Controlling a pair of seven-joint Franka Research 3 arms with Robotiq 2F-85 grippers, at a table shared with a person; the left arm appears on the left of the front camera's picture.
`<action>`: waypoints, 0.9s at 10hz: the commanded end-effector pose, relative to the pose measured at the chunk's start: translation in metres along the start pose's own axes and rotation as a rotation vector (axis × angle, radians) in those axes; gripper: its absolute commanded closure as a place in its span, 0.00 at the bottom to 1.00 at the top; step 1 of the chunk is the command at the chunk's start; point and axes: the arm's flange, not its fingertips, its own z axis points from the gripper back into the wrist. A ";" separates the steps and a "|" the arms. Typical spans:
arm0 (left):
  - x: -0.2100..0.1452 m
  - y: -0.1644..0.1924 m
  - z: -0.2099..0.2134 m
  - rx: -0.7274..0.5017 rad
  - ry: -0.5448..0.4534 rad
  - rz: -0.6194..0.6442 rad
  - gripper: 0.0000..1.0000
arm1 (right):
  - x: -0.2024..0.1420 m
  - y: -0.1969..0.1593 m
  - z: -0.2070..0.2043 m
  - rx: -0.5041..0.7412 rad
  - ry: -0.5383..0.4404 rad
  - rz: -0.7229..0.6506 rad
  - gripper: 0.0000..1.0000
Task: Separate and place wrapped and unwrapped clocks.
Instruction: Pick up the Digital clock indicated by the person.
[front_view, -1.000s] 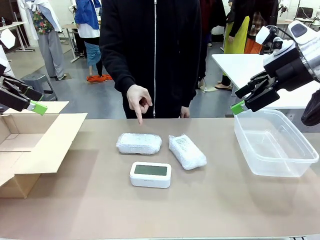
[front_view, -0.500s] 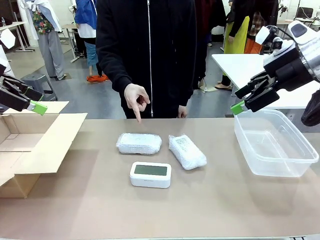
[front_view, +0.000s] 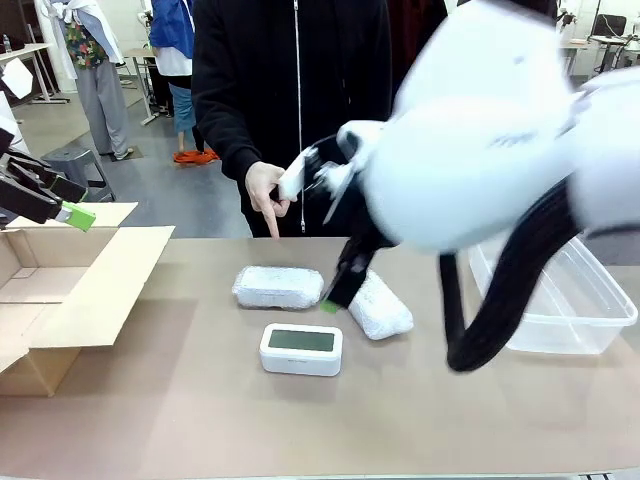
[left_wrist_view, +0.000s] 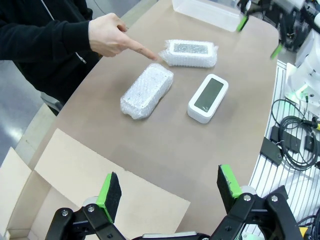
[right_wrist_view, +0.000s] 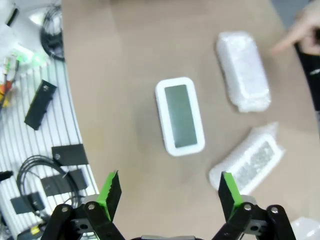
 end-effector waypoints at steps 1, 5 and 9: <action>0.000 0.003 0.000 -0.010 -0.016 -0.010 0.00 | 0.018 -0.011 -0.031 -0.069 0.109 0.008 0.00; 0.000 0.003 0.000 -0.010 -0.016 -0.010 0.00 | 0.020 -0.004 -0.104 -0.011 0.252 0.047 0.00; 0.000 0.003 0.000 -0.010 -0.016 -0.010 0.00 | 0.006 -0.020 -0.121 0.063 0.177 0.136 0.00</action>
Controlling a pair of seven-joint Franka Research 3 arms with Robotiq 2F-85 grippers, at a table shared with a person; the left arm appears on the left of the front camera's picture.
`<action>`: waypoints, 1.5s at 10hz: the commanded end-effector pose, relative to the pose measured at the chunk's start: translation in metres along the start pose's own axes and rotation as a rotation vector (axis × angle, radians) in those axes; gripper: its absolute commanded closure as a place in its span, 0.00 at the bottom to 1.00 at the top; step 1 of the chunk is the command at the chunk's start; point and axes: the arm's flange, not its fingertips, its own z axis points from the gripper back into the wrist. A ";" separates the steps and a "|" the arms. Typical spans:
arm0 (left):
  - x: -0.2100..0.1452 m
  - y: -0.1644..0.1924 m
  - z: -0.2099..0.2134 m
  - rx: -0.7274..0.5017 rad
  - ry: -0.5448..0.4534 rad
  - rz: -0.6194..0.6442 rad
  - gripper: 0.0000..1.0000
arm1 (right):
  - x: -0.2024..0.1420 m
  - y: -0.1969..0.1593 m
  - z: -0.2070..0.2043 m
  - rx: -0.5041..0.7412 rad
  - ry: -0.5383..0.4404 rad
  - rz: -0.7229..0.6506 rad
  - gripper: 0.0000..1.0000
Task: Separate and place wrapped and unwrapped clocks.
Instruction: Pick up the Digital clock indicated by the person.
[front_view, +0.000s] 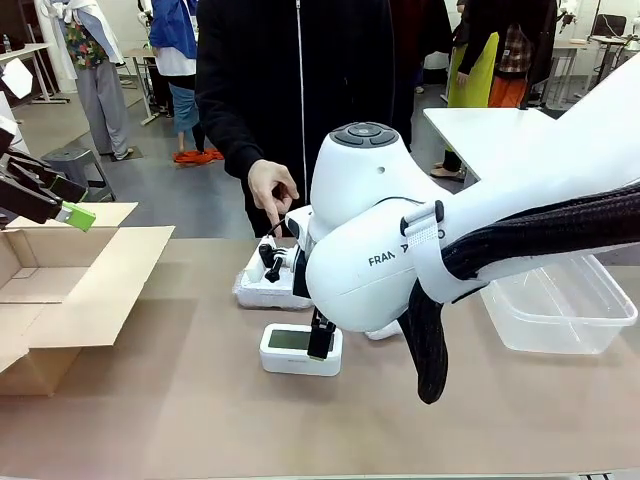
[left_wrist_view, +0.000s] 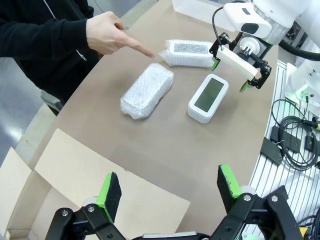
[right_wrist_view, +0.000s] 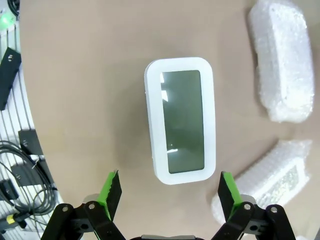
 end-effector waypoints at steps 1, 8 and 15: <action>0.000 0.003 0.000 -0.011 -0.017 -0.010 0.00 | -0.003 -0.015 -0.007 0.069 -0.074 0.070 0.00; 0.000 0.003 0.000 -0.011 -0.017 -0.010 0.00 | 0.001 -0.016 -0.016 0.065 -0.091 0.098 0.00; 0.000 0.003 0.000 -0.011 -0.017 -0.010 0.00 | 0.027 -0.025 -0.053 0.057 -0.064 0.084 0.00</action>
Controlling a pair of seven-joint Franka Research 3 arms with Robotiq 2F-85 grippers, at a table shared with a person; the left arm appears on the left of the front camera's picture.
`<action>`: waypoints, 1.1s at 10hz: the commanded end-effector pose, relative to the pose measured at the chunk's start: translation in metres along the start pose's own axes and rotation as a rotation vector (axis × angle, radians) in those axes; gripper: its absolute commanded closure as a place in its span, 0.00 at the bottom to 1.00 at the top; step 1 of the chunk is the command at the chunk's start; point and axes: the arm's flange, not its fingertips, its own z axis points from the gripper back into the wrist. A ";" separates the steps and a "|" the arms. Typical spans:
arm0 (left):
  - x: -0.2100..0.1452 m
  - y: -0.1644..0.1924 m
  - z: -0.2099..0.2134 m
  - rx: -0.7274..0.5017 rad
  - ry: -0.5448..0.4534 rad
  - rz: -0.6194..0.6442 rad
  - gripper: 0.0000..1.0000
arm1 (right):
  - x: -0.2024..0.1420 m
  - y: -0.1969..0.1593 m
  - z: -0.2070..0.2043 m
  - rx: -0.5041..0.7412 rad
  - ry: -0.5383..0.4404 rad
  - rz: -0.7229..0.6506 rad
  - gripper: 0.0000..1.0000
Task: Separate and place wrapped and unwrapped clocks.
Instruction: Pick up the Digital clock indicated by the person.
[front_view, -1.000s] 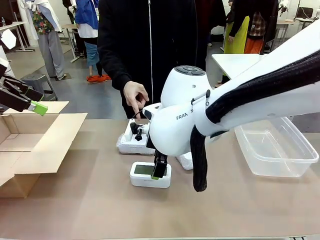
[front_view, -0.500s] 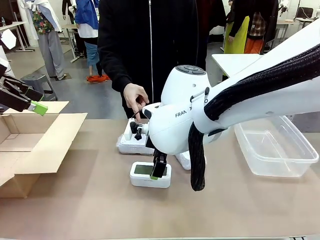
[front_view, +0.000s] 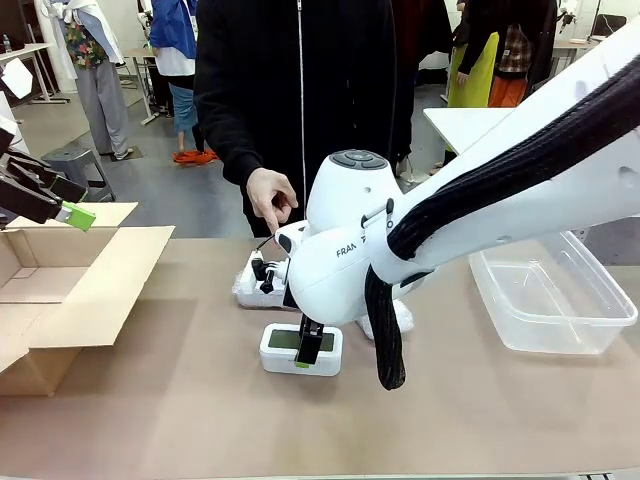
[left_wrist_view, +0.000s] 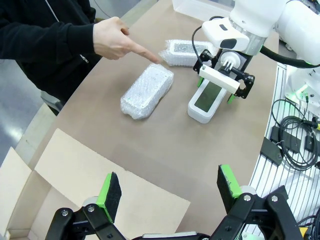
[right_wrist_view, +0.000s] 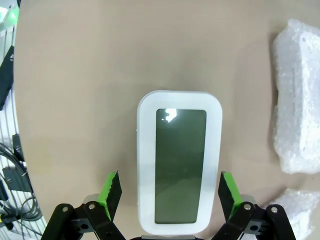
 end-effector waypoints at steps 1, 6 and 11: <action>0.000 0.003 0.000 -0.011 -0.016 -0.011 0.00 | 0.011 -0.008 -0.007 -0.031 0.014 -0.004 0.00; 0.000 0.003 0.000 -0.011 -0.016 -0.011 0.00 | 0.016 -0.018 -0.019 0.015 0.050 0.000 0.00; 0.000 0.003 0.000 -0.011 -0.016 -0.011 0.00 | 0.013 -0.019 -0.025 0.023 0.106 -0.010 0.00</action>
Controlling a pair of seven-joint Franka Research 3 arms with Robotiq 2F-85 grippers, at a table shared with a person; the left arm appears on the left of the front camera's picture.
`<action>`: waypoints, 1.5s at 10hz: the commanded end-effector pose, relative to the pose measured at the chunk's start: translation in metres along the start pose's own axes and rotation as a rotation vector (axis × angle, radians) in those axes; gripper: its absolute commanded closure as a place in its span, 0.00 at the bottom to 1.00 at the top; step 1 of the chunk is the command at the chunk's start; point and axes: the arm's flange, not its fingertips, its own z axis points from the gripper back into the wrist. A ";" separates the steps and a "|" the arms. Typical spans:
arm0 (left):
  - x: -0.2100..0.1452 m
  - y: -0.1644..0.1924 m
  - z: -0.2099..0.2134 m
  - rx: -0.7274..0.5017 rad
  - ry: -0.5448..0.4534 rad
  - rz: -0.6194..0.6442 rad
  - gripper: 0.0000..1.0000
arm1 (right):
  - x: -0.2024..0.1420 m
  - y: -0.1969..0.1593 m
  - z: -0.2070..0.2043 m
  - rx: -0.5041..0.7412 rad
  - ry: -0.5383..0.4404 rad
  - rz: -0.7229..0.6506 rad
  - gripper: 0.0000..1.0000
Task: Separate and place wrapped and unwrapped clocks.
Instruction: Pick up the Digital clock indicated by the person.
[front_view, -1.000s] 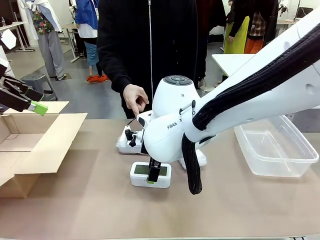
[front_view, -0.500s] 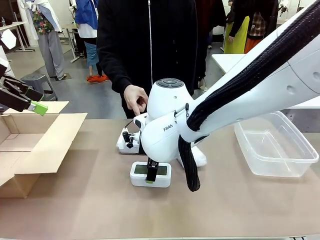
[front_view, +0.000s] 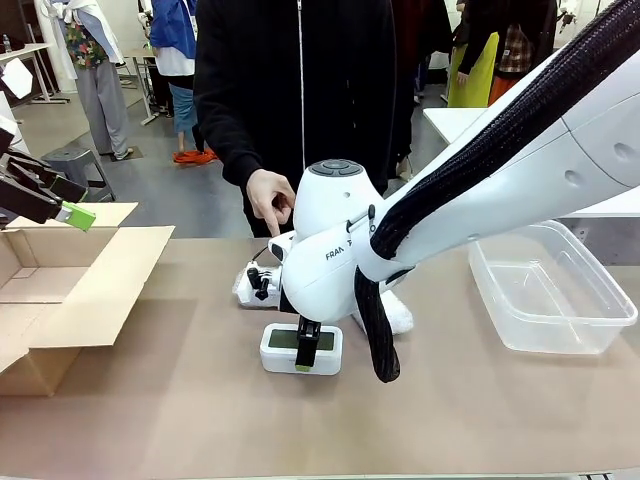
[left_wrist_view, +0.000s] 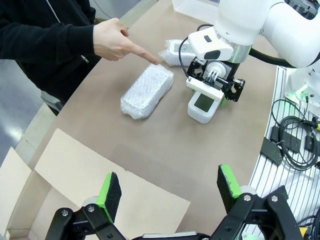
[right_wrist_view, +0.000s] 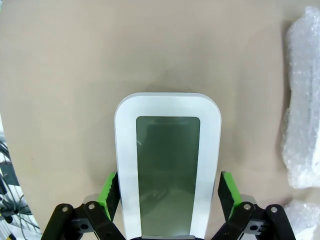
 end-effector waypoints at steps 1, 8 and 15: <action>0.000 0.003 0.000 -0.011 -0.016 -0.011 0.00 | 0.007 -0.002 0.002 -0.019 0.035 -0.018 0.19; 0.000 0.003 0.000 -0.011 -0.016 -0.011 0.00 | 0.007 0.006 0.014 -0.008 0.029 0.002 0.43; 0.000 0.003 0.000 -0.011 -0.016 -0.011 0.00 | 0.020 0.039 0.128 -0.147 0.023 0.038 0.43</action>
